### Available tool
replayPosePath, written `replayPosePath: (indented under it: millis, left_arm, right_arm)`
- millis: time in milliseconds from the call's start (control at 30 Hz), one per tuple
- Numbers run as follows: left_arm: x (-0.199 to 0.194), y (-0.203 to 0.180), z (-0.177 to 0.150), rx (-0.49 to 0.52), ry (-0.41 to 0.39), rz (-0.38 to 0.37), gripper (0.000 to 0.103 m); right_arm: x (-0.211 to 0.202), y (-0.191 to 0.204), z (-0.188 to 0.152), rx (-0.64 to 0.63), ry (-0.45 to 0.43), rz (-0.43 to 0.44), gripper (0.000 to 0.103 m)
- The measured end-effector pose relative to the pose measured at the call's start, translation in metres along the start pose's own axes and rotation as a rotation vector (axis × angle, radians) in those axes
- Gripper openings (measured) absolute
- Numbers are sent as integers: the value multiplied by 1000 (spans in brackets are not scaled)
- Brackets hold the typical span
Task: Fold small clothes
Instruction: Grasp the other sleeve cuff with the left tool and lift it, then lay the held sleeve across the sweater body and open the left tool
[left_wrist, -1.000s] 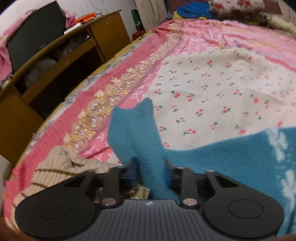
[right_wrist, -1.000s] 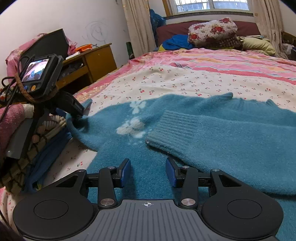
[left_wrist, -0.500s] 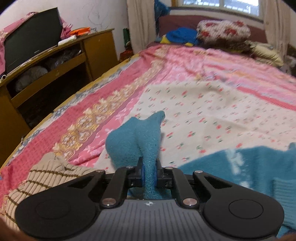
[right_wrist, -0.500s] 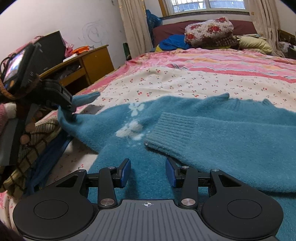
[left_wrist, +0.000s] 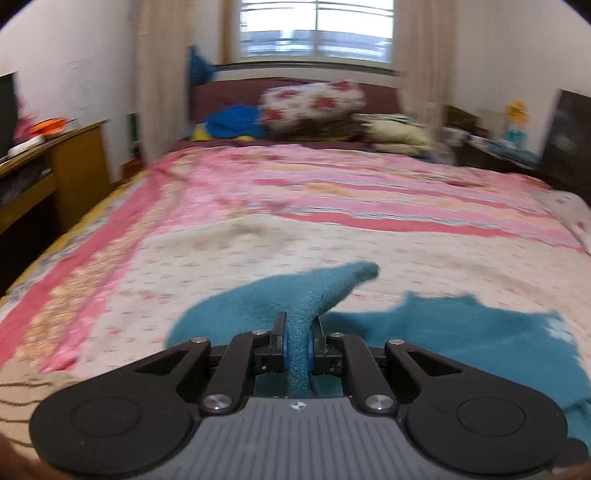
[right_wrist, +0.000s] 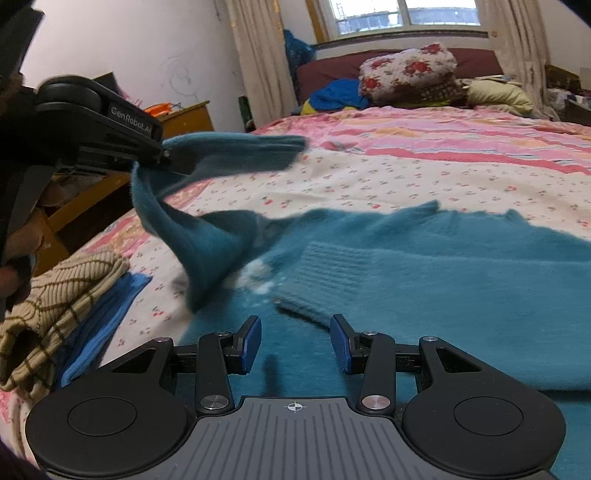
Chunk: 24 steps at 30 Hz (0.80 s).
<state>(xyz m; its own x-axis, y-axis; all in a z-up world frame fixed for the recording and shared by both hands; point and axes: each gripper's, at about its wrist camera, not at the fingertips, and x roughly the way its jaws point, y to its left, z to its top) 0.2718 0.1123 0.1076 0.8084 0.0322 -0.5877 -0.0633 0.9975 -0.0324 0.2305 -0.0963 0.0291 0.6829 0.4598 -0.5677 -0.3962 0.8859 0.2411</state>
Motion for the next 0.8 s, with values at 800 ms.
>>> replayPosePath:
  millis: [800]
  left_arm:
    - [17,-54,-69,150,119,-153,17]
  right_arm:
    - [-1,-90,13,384,14,55,45]
